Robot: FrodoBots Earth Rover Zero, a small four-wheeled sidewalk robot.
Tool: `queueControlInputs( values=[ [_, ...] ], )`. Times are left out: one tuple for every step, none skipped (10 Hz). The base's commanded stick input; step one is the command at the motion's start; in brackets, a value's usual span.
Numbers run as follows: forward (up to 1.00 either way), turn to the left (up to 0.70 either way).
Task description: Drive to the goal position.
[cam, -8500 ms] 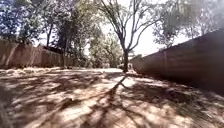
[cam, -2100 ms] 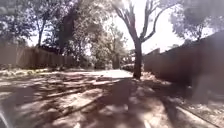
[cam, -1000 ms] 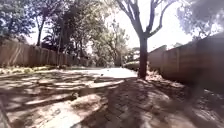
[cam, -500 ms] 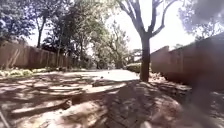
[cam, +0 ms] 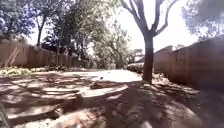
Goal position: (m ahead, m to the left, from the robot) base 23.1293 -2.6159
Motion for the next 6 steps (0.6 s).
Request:
queueControlInputs(
  values=[
    [0.7, -0.25],
    [0.7, -0.35],
    [0.7, -0.35],
    [0.7, -0.35],
    [0.7, 0.0],
    [0.7, 0.0]
  ],
)
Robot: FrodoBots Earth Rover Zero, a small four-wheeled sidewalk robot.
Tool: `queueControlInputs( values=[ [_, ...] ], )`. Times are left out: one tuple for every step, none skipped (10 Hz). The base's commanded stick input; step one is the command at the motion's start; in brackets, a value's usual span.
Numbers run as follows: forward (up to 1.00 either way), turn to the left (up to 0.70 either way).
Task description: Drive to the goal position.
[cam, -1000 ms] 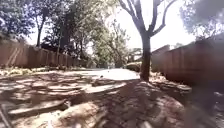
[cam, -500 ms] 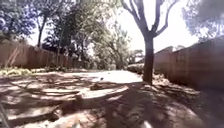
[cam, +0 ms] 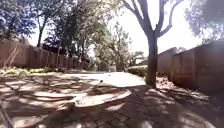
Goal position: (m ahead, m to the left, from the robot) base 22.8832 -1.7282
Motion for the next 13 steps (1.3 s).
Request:
queueControlInputs(
  values=[
    [0.7, 0.0],
    [0.7, 0.0],
    [0.7, 0.0],
    [0.7, 0.0],
    [0.7, 0.0],
    [0.7, 0.0],
    [0.7, 0.0],
    [0.7, 0.0],
    [0.7, -0.22],
    [0.7, -0.29],
    [0.7, -0.35],
    [0.7, -0.35],
    [0.7, 0.0]
  ],
)
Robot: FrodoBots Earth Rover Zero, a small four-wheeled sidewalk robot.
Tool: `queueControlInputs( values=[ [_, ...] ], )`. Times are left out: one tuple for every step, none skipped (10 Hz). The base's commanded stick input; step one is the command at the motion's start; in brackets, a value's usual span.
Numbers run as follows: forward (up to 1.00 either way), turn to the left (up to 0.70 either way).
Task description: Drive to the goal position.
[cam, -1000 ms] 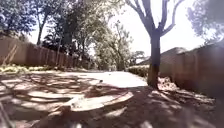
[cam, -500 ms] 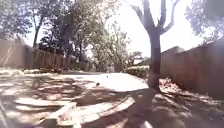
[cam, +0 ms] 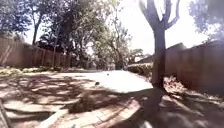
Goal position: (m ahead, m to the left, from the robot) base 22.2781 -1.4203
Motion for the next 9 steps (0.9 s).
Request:
queueControlInputs(
  values=[
    [0.7, 0.0],
    [0.7, 0.0],
    [0.7, 0.0],
    [0.7, 0.0],
    [0.7, 0.0],
    [0.7, 0.0],
    [0.7, -0.35],
    [0.7, -0.35],
    [0.7, -0.35]
  ],
)
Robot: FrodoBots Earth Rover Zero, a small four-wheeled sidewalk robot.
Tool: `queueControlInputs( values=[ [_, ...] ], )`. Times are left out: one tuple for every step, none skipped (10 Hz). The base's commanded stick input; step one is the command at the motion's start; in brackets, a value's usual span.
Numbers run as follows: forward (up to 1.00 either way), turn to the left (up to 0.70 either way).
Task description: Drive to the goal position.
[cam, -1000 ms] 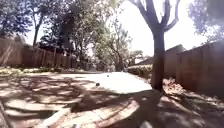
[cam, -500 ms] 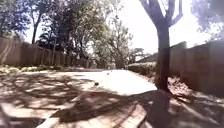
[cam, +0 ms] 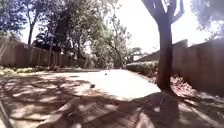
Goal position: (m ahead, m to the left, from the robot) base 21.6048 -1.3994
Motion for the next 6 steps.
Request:
queueControlInputs(
  values=[
    [0.7, -0.35],
    [0.7, 0.0],
    [0.7, 0.0],
    [0.7, 0.0],
    [0.7, 0.0],
    [0.7, 0.0]
  ],
)
